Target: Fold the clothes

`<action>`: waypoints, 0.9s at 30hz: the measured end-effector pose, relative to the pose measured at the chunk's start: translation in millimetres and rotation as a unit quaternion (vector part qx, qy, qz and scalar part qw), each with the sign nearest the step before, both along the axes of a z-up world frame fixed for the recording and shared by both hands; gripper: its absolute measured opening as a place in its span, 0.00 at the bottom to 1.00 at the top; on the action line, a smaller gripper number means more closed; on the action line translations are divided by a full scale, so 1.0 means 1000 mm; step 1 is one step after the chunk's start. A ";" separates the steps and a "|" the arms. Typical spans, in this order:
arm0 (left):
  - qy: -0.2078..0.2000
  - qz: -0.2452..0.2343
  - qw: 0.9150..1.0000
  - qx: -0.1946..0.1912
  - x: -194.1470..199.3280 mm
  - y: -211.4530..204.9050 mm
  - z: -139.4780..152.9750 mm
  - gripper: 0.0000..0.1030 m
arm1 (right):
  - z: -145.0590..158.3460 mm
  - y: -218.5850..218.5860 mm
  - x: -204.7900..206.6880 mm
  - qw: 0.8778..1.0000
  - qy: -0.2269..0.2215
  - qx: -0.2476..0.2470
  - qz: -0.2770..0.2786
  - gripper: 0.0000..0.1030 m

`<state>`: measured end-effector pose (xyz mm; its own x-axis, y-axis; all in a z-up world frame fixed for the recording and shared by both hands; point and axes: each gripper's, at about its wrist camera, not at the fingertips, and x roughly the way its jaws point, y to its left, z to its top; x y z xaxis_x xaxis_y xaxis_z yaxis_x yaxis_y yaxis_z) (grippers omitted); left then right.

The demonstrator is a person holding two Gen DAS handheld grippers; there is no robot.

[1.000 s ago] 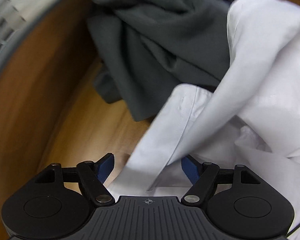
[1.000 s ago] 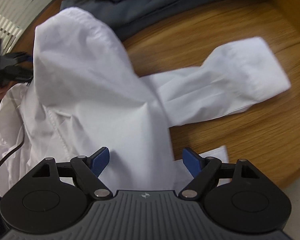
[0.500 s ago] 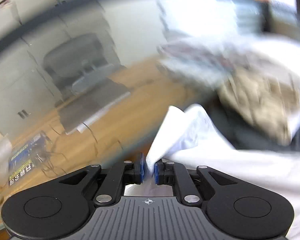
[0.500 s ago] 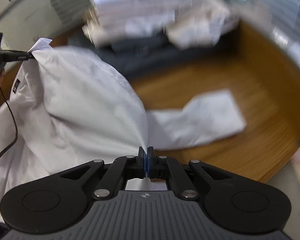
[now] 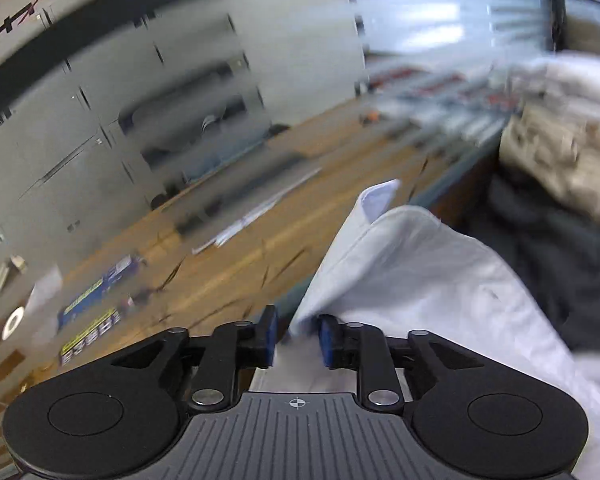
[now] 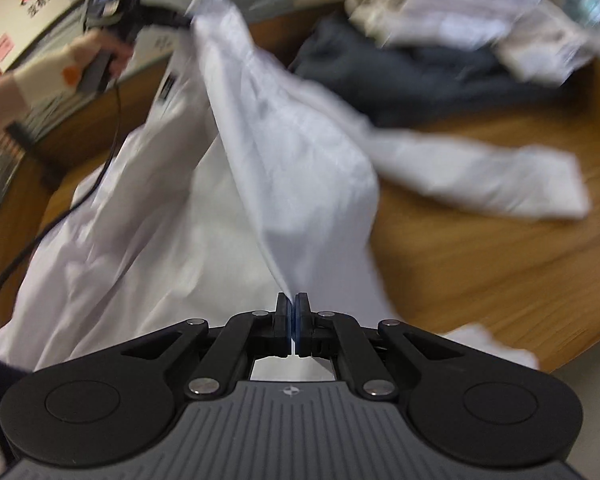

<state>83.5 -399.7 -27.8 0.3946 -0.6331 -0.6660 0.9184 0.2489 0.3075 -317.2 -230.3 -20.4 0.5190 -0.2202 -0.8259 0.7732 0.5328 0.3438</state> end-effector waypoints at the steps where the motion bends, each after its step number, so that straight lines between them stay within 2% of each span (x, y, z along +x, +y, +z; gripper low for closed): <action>1: -0.001 0.001 1.000 0.005 0.003 0.004 -0.006 0.31 | -0.010 0.007 0.009 1.000 -0.003 0.014 0.006 0.05; 4: 0.001 0.006 1.000 0.016 0.010 0.018 -0.021 0.46 | -0.035 0.017 0.027 0.998 -0.012 0.051 0.023 0.09; 6: 0.005 0.010 1.000 0.021 0.015 0.029 -0.028 0.49 | -0.042 0.022 0.032 0.997 -0.021 0.068 0.023 0.19; 10: 0.042 0.024 0.999 0.005 0.020 0.059 -0.015 0.61 | -0.026 0.032 0.021 0.999 -0.020 0.037 0.016 0.36; 12: 0.064 0.031 0.997 -0.004 0.018 0.072 -0.007 0.62 | -0.015 0.035 0.010 1.000 -0.020 0.014 0.009 0.51; 14: 0.080 0.036 0.996 -0.010 0.010 0.079 -0.001 0.63 | -0.005 0.028 -0.011 1.000 -0.010 -0.007 -0.003 0.57; 18: 0.105 0.037 0.994 -0.014 -0.016 0.098 0.005 0.66 | -0.011 0.013 -0.045 0.999 0.013 -0.016 -0.043 0.57; 27: 0.154 0.048 0.987 0.002 -0.072 0.144 0.000 0.67 | -0.070 -0.017 -0.120 0.985 0.059 0.014 -0.161 0.57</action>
<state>11.7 -255.6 -27.7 0.2313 -0.6001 -0.7658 0.9408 0.3383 0.0191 -437.6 -247.4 -90.6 0.3265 -0.3343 -0.8841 0.9359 0.2455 0.2528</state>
